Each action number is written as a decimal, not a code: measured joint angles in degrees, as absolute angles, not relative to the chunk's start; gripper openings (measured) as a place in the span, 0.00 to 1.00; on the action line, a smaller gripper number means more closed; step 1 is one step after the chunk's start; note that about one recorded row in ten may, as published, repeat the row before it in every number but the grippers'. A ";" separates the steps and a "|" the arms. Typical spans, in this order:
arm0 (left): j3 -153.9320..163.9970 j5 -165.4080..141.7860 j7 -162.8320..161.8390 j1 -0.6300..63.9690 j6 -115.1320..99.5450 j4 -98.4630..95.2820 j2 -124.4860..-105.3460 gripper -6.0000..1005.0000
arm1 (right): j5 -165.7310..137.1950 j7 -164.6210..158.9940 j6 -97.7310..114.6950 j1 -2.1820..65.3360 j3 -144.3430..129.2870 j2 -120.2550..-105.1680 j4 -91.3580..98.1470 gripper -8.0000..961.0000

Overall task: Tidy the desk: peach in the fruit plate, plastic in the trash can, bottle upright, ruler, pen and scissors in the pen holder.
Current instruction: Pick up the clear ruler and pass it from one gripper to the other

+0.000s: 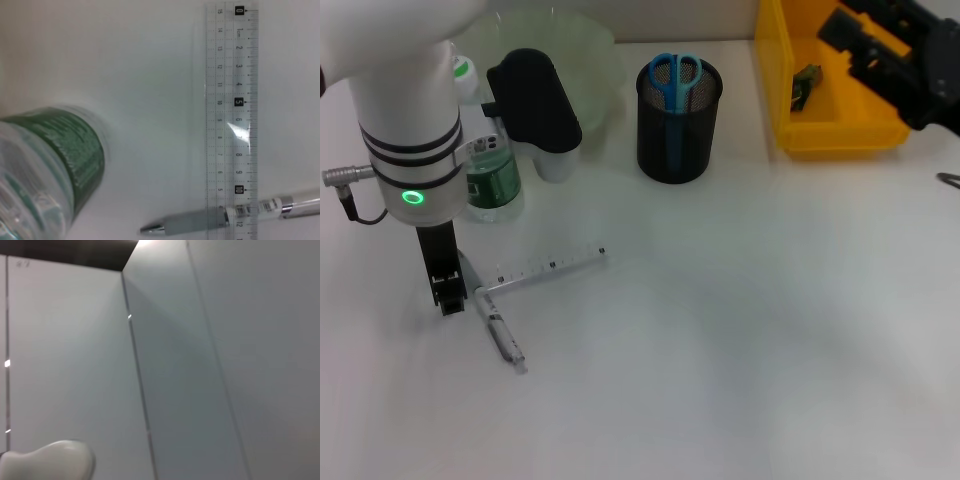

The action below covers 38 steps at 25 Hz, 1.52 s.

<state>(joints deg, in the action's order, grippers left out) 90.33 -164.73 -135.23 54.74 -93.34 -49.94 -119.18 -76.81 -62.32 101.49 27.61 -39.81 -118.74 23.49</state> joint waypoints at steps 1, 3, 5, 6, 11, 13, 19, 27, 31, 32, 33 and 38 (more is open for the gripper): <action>90.28 -164.77 -135.43 54.50 -93.60 -50.75 -119.17 0.40 | -76.81 -62.32 101.82 27.24 -38.78 -118.71 23.51 0.64; 90.26 -164.79 -135.62 54.22 -93.83 -51.63 -119.18 0.41 | -76.81 -62.32 102.31 26.62 -37.18 -118.69 23.53 0.64; 90.43 -164.79 -136.29 52.99 -94.50 -54.87 -119.13 0.41 | -76.81 -62.35 102.63 25.94 -35.66 -118.67 23.55 0.64; 90.49 -164.79 -136.49 52.56 -94.59 -55.89 -119.12 0.41 | -76.81 -62.37 102.73 25.58 -35.06 -118.65 23.55 0.64; 90.30 -164.70 -137.27 50.62 -95.45 -61.51 -119.06 0.41 | -76.81 -62.56 103.66 23.91 -33.23 -118.50 23.56 0.64; 90.33 -164.61 -137.69 49.74 -95.73 -64.04 -119.01 0.41 | -76.81 -62.57 103.91 23.45 -32.92 -118.50 23.56 0.64; 91.37 -164.76 -140.15 46.62 -97.16 -72.64 -119.01 0.41 | -76.81 -62.60 104.48 22.26 -32.36 -118.67 23.55 0.64; 92.73 -165.75 -142.83 45.54 -99.93 -81.76 -118.59 0.42 | -76.83 -62.63 104.86 19.47 -28.15 -118.83 23.21 0.64; 92.97 -165.77 -143.29 47.79 -100.02 -82.93 -118.54 0.42 | -76.97 -62.65 104.77 18.05 -27.67 -118.83 22.99 0.64; 92.97 -165.77 -143.37 48.15 -99.88 -82.97 -118.55 0.42 | -76.96 -62.65 104.86 17.43 -27.67 -118.83 22.78 0.64; 92.97 -165.78 -143.58 48.63 -99.58 -82.95 -118.56 0.42 | -76.96 -62.65 104.86 17.43 -27.67 -118.83 22.78 0.64; 92.98 -165.85 -144.70 51.57 -98.17 -82.76 -118.67 0.42 | -77.20 -62.65 104.97 16.38 -27.74 -118.87 22.24 0.64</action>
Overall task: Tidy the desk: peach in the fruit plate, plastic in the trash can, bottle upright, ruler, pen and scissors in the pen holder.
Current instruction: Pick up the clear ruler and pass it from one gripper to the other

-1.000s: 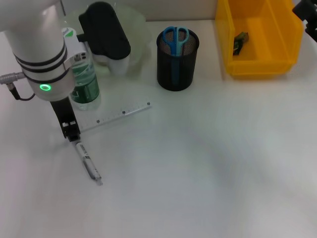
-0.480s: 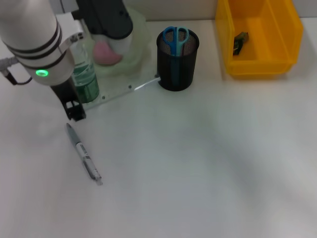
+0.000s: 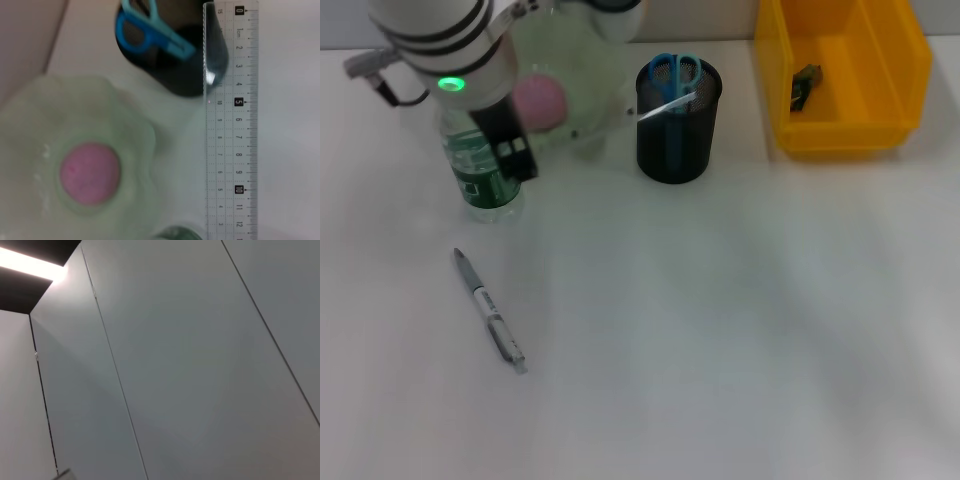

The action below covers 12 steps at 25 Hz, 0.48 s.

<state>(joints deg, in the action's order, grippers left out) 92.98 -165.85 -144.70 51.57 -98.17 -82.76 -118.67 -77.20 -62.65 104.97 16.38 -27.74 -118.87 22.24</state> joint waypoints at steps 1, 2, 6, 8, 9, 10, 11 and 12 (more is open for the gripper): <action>92.98 -165.85 -144.70 52.05 -98.18 -82.78 -118.72 0.42 | -77.26 -62.65 104.98 16.24 -27.81 -118.87 22.24 0.64; 92.98 -165.85 -144.70 52.61 -98.18 -82.79 -118.77 0.42 | -77.26 -62.65 105.01 16.09 -27.91 -118.88 22.21 0.64; 92.70 -165.86 -144.98 53.91 -97.95 -82.96 -119.01 0.42 | -77.27 -62.52 105.16 15.95 -28.02 -118.90 21.24 0.64; 92.69 -165.83 -145.30 53.79 -97.29 -83.33 -119.09 0.42 | -77.31 -62.95 105.33 15.95 -28.13 -118.89 20.74 0.64; 92.72 -165.81 -145.46 53.57 -96.93 -83.61 -119.10 0.42 | -77.37 -63.72 105.53 16.02 -28.20 -118.87 20.68 0.64; 92.77 -165.78 -145.60 53.26 -96.52 -84.08 -119.11 0.42 | -77.50 -64.67 105.97 16.18 -28.29 -118.79 20.66 0.64; 92.81 -165.59 -145.77 52.64 -95.91 -85.02 -119.14 0.42 | -77.70 -65.25 106.46 16.35 -28.34 -118.71 20.65 0.64; 92.80 -164.94 -145.89 51.71 -95.08 -86.54 -119.16 0.42 | -77.96 -65.86 107.17 16.56 -28.37 -118.62 20.68 0.64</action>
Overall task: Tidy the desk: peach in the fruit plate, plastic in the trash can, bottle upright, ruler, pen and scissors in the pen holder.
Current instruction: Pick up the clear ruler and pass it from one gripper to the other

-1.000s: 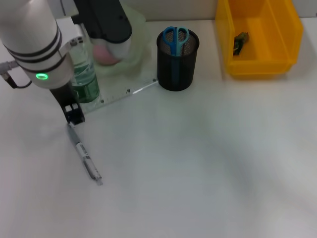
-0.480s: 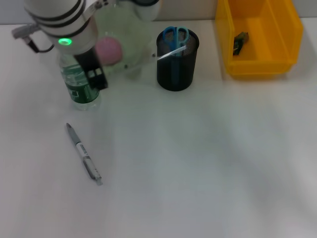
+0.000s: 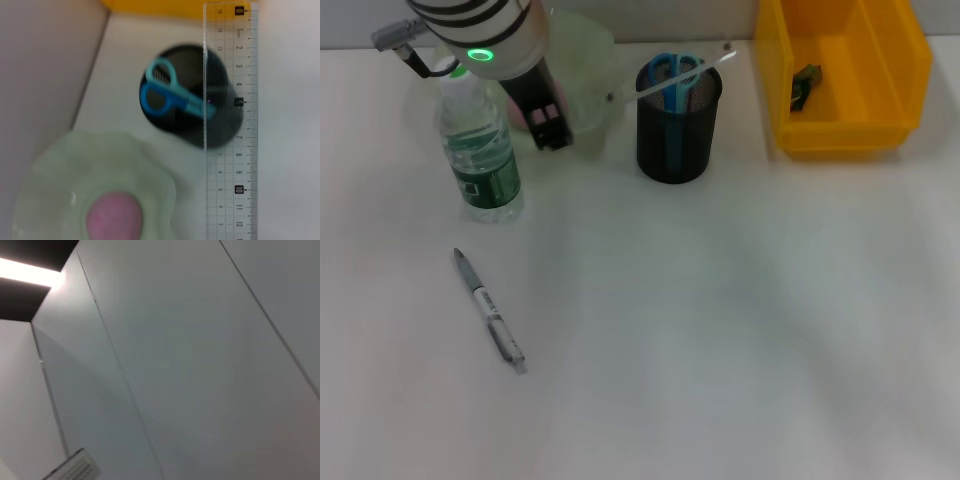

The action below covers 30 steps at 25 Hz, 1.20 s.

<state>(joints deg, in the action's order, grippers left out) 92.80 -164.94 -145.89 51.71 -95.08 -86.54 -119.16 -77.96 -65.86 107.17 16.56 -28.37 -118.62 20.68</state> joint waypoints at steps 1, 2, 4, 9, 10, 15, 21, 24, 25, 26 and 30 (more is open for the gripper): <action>92.76 -164.42 -145.92 51.07 -94.59 -87.52 -119.18 0.42 | -78.16 -66.08 107.77 16.66 -28.37 -118.52 20.78 0.64; 92.31 -161.74 -146.03 48.79 -92.57 -90.64 -119.16 0.42 | -78.37 -66.30 109.00 16.75 -28.24 -118.38 21.10 0.64; 91.62 -159.18 -146.01 47.08 -90.99 -92.44 -119.09 0.43 | -78.39 -66.35 109.44 16.76 -28.21 -118.28 21.33 0.64; 87.51 -146.58 -143.23 40.67 -85.39 -94.98 -118.87 0.43 | -79.25 -66.91 110.41 17.12 -28.45 -117.35 23.84 0.64; 86.63 -143.24 -141.85 39.39 -84.34 -94.92 -118.83 0.43 | -79.62 -67.45 110.71 17.23 -28.46 -117.05 24.65 0.64; 83.34 -125.76 -131.66 32.26 -78.79 -93.72 -118.75 0.43 | -80.82 -73.20 112.23 17.58 -28.13 -114.96 30.16 0.64; 82.08 -110.79 -120.01 28.17 -76.45 -87.80 -118.74 0.43 | -85.14 -80.16 115.26 19.24 -28.27 -113.34 35.77 0.64; 81.64 -105.66 -115.64 27.85 -75.76 -82.29 -118.72 0.43 | -86.04 -81.45 117.28 20.16 -28.19 -113.04 36.60 0.64; 81.20 -103.34 -113.45 27.86 -75.74 -79.85 -118.70 0.43 | -86.07 -81.81 117.41 20.38 -28.29 -113.03 36.94 0.65; 80.65 -100.45 -110.82 27.89 -75.80 -77.09 -118.67 0.43 | -86.17 -82.18 117.47 20.58 -28.37 -113.03 37.22 0.65; 78.09 -91.09 -100.52 28.60 -77.23 -66.03 -118.57 0.44 | -86.62 -84.23 117.67 21.50 -28.43 -112.90 38.66 0.66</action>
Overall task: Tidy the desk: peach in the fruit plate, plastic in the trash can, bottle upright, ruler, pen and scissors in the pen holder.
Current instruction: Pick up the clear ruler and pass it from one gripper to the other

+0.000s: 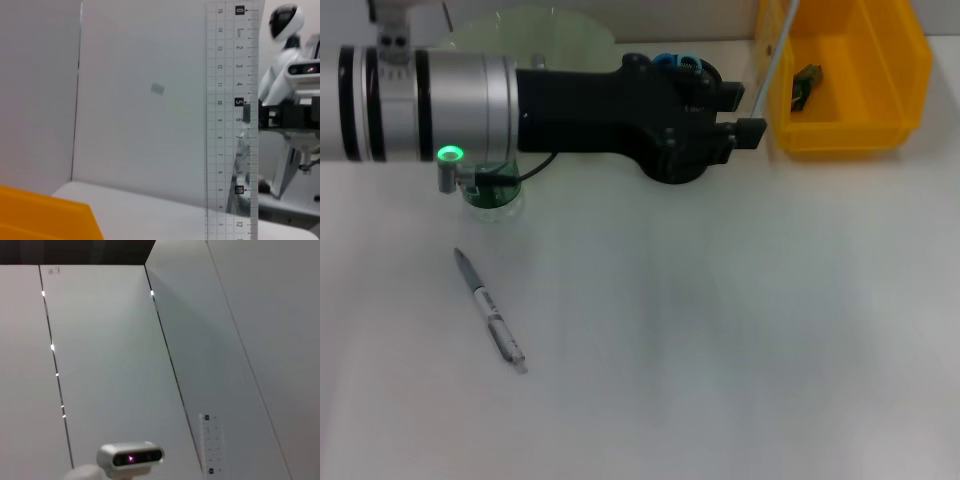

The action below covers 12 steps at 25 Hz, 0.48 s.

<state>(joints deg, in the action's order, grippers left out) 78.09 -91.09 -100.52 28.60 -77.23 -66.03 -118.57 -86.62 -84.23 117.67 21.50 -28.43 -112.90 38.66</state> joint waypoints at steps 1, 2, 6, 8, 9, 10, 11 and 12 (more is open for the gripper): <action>77.53 -89.98 -98.42 28.85 -77.80 -63.97 -118.55 0.44 | -86.66 -84.84 117.82 21.77 -28.44 -112.88 39.35 0.67; 77.08 -89.36 -96.66 29.06 -78.46 -62.00 -118.56 0.44 | -86.84 -86.39 117.97 22.38 -28.46 -112.85 41.02 0.67; 76.73 -88.44 -91.30 29.47 -81.47 -57.77 -118.57 0.44 | -88.82 -89.79 117.78 24.08 -28.61 -112.85 44.78 0.68; 77.06 -86.92 -87.69 29.47 -83.67 -55.82 -118.65 0.44 | -90.81 -91.56 117.72 25.54 -28.66 -112.85 46.87 0.69; 77.15 -86.39 -86.75 29.47 -84.19 -55.26 -118.69 0.44 | -91.68 -92.31 117.71 26.20 -28.83 -112.87 47.90 0.69; 77.25 -85.82 -85.66 29.50 -84.73 -54.60 -118.74 0.44 | -92.36 -93.10 117.69 26.91 -29.15 -112.97 49.01 0.69; 77.29 -84.97 -84.45 29.53 -85.15 -53.66 -118.77 0.44 | -92.89 -93.68 117.64 27.58 -29.79 -113.18 50.19 0.70; 77.30 -84.10 -83.46 29.63 -85.39 -52.53 -118.80 0.44 | -93.95 -94.41 117.14 28.61 -31.15 -113.54 52.33 0.70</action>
<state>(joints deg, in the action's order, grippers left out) 77.30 -84.10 -83.46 29.63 -85.39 -52.53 -118.80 -93.95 -94.41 117.14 28.61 -31.15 -113.54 52.33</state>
